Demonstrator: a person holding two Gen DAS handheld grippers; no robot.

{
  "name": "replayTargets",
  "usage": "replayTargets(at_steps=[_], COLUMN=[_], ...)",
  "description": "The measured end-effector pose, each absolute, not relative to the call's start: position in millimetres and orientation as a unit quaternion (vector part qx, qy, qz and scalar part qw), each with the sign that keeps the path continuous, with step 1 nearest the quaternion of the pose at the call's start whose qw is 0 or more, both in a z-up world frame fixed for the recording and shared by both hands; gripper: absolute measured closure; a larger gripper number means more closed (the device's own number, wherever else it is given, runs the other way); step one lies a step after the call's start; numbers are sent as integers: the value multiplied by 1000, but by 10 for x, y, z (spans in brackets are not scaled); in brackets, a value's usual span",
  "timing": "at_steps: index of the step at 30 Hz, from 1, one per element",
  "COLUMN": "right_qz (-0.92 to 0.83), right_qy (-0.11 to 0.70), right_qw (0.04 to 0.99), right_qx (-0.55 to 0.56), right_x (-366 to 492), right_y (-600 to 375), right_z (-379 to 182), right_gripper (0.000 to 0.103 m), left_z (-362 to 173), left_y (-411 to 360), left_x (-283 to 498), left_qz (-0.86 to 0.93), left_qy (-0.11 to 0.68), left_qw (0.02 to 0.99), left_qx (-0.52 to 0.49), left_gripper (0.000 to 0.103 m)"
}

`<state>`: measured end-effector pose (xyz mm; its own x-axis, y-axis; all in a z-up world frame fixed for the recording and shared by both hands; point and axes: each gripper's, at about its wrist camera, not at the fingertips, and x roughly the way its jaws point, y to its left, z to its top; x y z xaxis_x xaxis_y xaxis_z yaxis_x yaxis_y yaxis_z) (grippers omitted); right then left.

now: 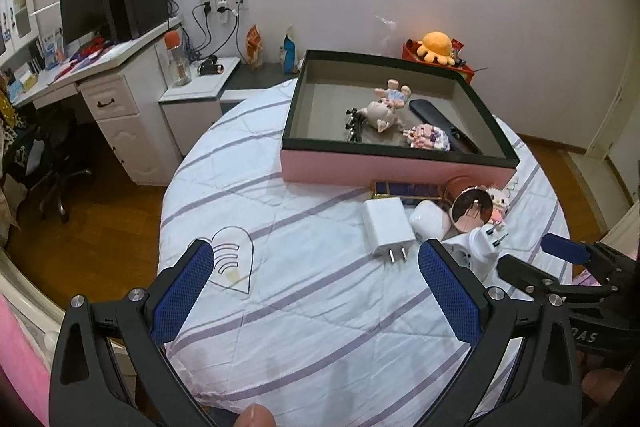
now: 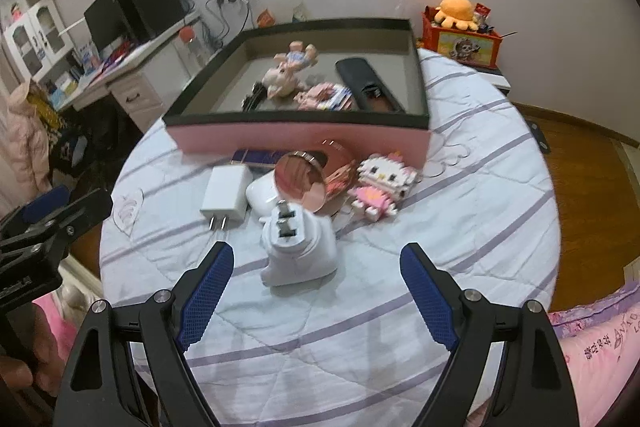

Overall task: Organize rigid objects
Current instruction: 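Close the right gripper on the white round plug adapter, then carry the plug adapter with the right gripper into the box and release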

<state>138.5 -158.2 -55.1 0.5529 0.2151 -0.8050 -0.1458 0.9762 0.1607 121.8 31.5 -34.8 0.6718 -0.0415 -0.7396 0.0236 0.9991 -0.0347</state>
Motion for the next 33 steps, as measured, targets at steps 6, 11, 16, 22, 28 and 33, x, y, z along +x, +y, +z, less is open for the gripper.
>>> replayTargets(at_steps=[6,11,16,22,28,33], right_qz=[99,92,89,104,115,119], right_qy=[477,486,498,498,493,479], right_qw=[872,868,862,860,861,868], right_qx=[34,37,28,40,52,57], right_x=[1472,1545,1605,1618,1550,1512], right_y=[-1466,-1464,-1417,-1423,-1474,-1512], right_z=[-721,-814,-931,-988,-908,-733], right_gripper=[16,17,42,52,53,53], left_z=[-424,-473,-531,-568,-580,-544], left_y=[345,371,347,335,345,329], left_x=[1239,1277,1312,1336,1354,1392], left_qz=[-18,-18,-23,-22,-21,-21], left_qy=[412,417,422,427,427,421], left_qw=[911,909,906,904,904,907], left_qx=[-13,-18,-20,-19,-20,-16], left_gripper=[0,0,0,0,0,0])
